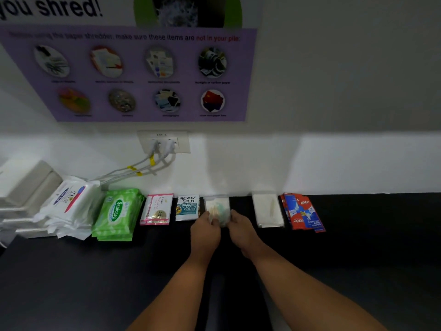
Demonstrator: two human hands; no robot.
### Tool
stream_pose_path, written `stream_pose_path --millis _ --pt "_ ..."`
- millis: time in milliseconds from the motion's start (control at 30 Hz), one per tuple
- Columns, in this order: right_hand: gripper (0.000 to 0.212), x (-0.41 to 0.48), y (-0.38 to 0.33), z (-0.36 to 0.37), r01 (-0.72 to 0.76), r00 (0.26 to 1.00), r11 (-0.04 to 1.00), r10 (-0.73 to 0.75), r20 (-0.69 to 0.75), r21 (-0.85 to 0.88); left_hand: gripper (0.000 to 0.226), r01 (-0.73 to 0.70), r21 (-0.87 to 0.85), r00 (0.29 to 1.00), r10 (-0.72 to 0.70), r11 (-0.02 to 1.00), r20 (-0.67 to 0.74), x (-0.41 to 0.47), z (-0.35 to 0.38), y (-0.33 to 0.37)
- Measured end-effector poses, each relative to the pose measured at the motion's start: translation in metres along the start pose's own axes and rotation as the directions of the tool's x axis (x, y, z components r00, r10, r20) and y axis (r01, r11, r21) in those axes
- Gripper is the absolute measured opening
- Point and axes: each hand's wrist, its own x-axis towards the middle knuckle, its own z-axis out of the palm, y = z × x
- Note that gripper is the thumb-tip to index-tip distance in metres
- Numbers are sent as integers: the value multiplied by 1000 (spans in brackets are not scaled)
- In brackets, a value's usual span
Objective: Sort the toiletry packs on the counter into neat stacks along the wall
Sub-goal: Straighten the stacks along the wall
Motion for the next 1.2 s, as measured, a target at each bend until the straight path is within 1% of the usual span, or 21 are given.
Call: stream_pose_path --millis 67,200,367,533,633,733,900,1067,1200 --pt "39 -15 -8 0 2 1000 1000 -2 -14 16 23 -29 -5 1000 29 1000 8 -7 2 -3" --pt "34 -46 -8 -4 8 1000 1000 -7 -27 13 19 -51 -62 999 52 997 10 -28 4 -11" --pt "39 -71 5 -12 -33 999 998 35 -38 48 27 -25 -94 996 33 995 85 -50 11 -19" --pt "43 -82 12 -18 -26 997 999 28 -75 24 26 -2 -217 991 31 976 131 -63 16 -19" --pt "44 -75 15 -24 -14 997 999 11 -77 -29 28 -18 -205 988 49 979 144 -60 18 -14" --pt "43 -62 14 -28 -31 997 997 26 -70 -74 33 -26 -186 988 54 982 145 -47 24 -9" --pt "38 -44 1 -30 7 997 994 -15 -77 -105 29 -97 -235 983 130 967 127 -27 28 0" --pt "35 -27 -9 -31 -33 996 990 22 -81 -138 32 -75 -214 980 112 974 166 -11 27 9" --pt "33 -22 -22 -34 -76 995 992 69 -73 -103 30 -52 -213 980 92 976 179 -3 27 14"
